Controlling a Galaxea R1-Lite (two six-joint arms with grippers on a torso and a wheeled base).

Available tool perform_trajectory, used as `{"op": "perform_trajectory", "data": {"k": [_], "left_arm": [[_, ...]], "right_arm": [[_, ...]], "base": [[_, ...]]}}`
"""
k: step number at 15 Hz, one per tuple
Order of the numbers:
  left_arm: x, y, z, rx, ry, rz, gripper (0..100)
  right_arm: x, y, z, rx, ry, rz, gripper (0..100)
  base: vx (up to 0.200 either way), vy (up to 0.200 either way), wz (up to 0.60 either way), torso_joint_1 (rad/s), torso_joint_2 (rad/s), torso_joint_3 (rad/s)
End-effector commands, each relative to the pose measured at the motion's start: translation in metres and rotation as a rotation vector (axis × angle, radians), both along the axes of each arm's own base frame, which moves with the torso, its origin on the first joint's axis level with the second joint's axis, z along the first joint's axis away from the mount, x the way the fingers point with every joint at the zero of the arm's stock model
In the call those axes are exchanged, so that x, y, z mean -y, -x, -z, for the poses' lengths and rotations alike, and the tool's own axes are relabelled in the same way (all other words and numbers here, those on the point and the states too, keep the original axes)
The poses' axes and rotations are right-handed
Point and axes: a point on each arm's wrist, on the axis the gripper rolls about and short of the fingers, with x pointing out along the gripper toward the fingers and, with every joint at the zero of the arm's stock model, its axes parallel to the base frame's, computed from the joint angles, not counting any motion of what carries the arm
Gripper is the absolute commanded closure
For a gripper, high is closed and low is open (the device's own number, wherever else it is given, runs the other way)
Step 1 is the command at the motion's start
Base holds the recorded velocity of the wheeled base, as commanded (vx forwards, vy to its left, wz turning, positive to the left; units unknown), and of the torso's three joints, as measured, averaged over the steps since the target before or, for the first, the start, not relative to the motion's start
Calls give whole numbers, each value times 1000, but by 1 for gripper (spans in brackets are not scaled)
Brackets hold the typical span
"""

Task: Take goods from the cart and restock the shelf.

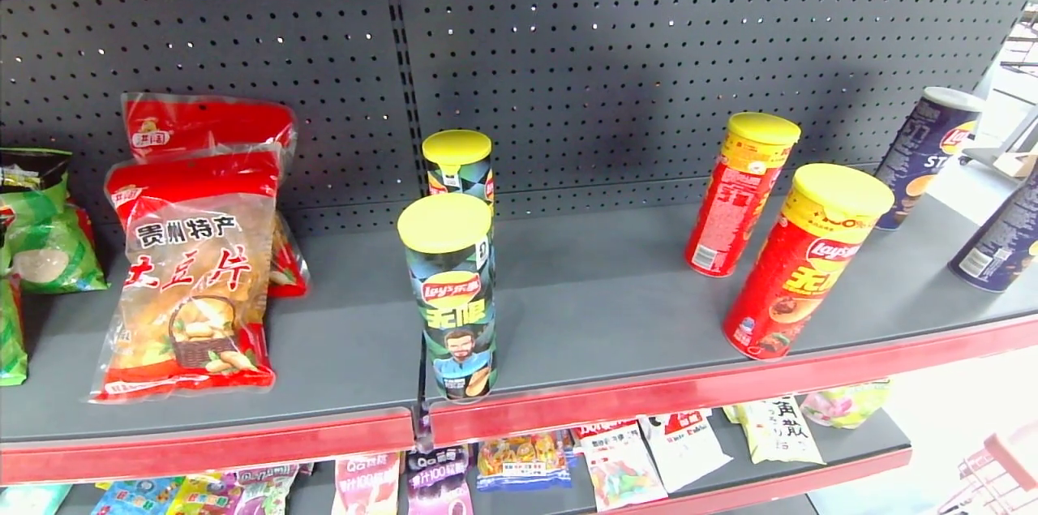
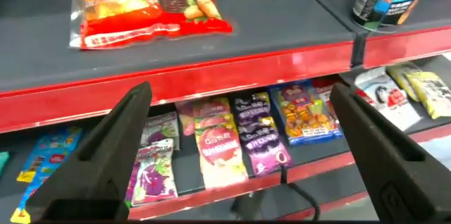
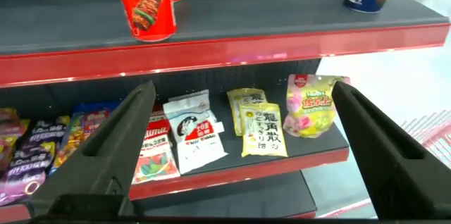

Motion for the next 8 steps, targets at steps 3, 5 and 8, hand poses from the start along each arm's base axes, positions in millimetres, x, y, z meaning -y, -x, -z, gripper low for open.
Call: {"op": "perform_trajectory", "data": {"k": [3, 5, 8], "left_arm": [[4, -1, 0, -18, 14, -232, 0], [5, 0, 0, -7, 22, -179, 0], [5, 0, 0, -6, 10, -165, 0]], "right_arm": [[0, 0, 0, -6, -1, -7, 0], [0, 0, 0, 4, 3, -17, 0], [-1, -1, 1, 3, 4, -41, 0]], "base": [[0, 0, 0, 0, 0, 0], [0, 0, 0, 0, 0, 0], [0, 0, 0, 0, 0, 0]]}}
